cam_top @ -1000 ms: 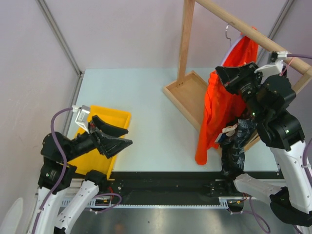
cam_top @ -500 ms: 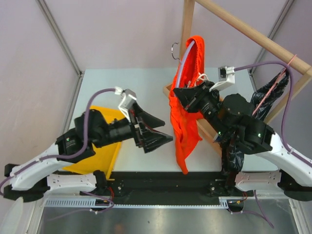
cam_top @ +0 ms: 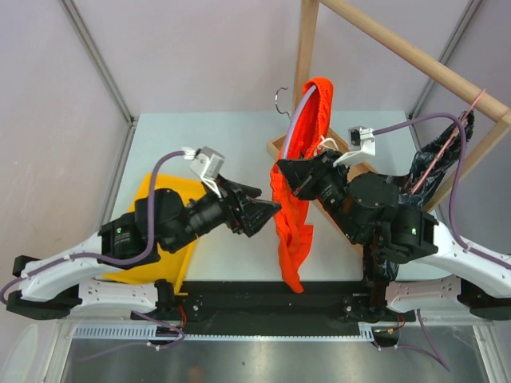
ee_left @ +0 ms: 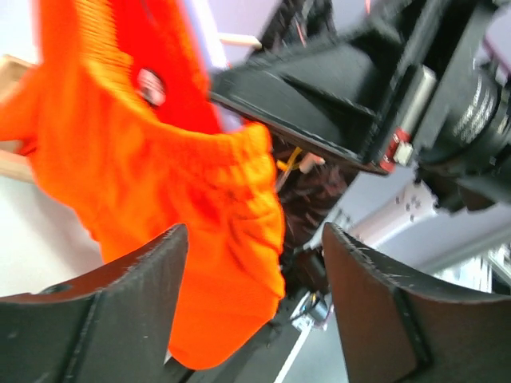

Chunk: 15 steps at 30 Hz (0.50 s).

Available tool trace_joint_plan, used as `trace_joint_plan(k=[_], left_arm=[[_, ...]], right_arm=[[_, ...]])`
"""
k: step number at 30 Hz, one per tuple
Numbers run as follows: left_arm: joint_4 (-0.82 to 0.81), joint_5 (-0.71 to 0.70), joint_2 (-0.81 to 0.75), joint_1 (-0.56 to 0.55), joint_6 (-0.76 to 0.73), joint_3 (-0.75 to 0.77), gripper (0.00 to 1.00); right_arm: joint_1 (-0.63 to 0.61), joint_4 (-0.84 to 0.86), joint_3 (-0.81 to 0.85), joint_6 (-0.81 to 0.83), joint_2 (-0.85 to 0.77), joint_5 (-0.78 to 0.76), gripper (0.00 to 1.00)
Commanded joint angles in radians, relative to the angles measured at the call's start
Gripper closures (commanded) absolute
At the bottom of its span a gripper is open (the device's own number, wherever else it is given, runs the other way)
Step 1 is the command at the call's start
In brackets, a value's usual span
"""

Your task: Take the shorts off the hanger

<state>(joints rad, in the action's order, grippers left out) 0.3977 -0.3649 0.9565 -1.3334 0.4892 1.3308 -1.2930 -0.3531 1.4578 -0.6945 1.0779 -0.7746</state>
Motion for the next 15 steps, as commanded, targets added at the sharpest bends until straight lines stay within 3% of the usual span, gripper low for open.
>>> trace_joint_plan(k=[1, 4, 15], left_arm=[[0.024, -0.129, -0.026, -0.006, 0.034, 0.048, 0.30], [0.046, -0.132, 0.005, -0.006, 0.040, 0.094, 0.35], [0.084, -0.031, 0.090, 0.046, 0.095, 0.197, 0.37]], right_arm=[[-0.011, 0.100, 0.013, -0.016, -0.047, -0.051, 1.00], [-0.014, 0.092, 0.009, -0.025, -0.050, -0.042, 1.00], [-0.015, 0.100, -0.002, -0.008, -0.059, 0.003, 1.00]])
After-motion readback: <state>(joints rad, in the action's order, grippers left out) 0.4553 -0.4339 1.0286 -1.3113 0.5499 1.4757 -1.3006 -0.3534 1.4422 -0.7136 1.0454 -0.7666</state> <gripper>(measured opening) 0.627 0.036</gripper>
